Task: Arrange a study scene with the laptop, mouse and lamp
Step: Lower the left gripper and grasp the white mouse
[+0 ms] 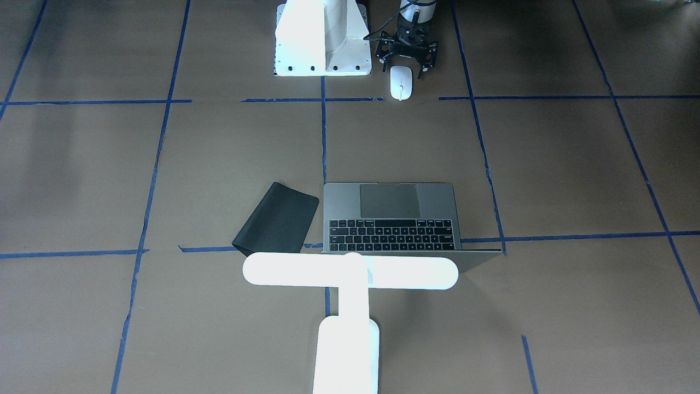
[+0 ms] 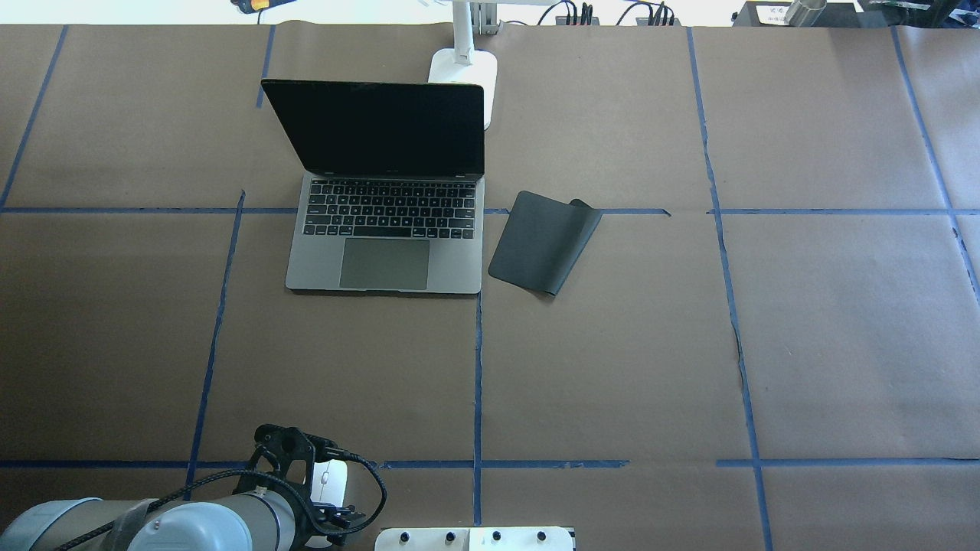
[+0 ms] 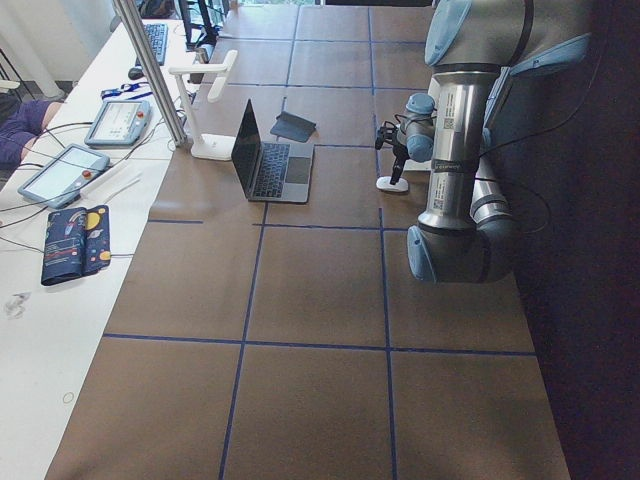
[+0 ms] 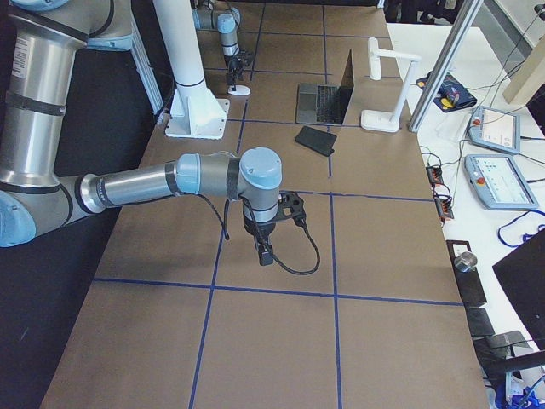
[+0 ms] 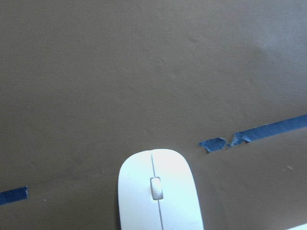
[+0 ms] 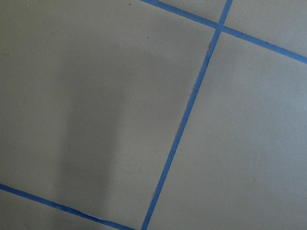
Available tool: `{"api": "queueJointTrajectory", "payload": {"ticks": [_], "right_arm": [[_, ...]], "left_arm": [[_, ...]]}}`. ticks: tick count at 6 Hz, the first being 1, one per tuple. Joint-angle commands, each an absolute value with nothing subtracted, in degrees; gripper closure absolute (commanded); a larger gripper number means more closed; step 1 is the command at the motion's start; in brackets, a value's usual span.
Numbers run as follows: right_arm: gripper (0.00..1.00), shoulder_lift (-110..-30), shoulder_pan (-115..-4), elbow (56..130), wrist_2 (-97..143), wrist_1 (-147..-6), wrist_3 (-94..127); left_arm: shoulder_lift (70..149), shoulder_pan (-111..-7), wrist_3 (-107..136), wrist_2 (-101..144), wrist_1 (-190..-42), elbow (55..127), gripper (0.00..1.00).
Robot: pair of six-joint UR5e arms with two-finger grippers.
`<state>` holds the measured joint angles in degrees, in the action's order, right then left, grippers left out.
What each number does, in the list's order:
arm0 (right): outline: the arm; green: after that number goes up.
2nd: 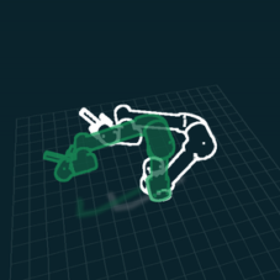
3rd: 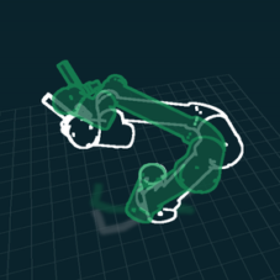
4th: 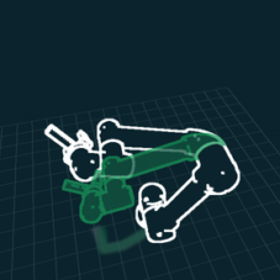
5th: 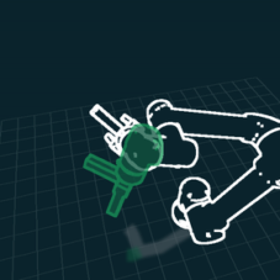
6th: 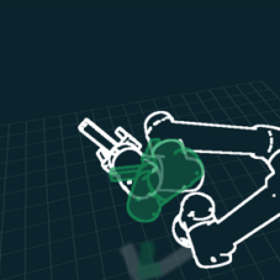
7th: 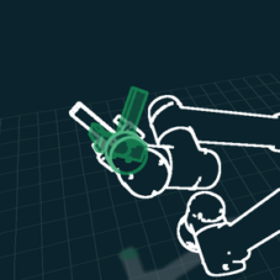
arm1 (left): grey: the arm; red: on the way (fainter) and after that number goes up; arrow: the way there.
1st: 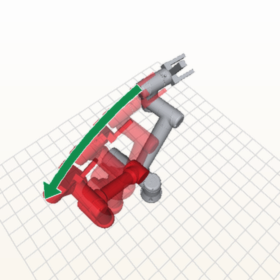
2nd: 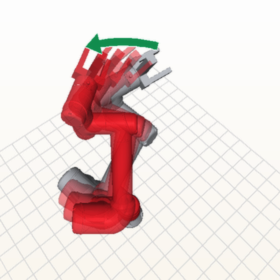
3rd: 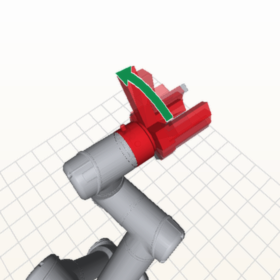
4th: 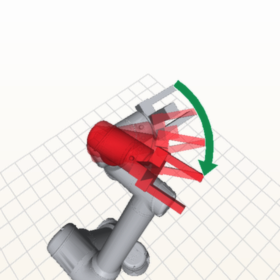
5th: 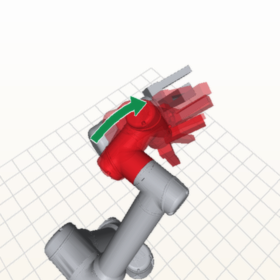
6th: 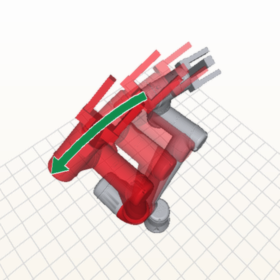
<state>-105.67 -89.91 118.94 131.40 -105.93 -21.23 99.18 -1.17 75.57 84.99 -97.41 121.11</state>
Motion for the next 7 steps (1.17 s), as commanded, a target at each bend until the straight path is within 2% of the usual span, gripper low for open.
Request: {"api": "queueJointTrajectory", "payload": {"ticks": [1, 7], "right_arm": [[0.00, -105.7, -89.9, 118.7, 131.4, -106.0, -21.2], [0.00, -105.8, -89.9, 118.0, 131.5, -106.0, -21.4]], "left_arm": [[99.6, -1.1, 76.2, 85.3, -97.5, 120.4, 0.00], [100.4, -1.1, 76.1, 85.6, -97.5, 118.7, 0.00]]}}
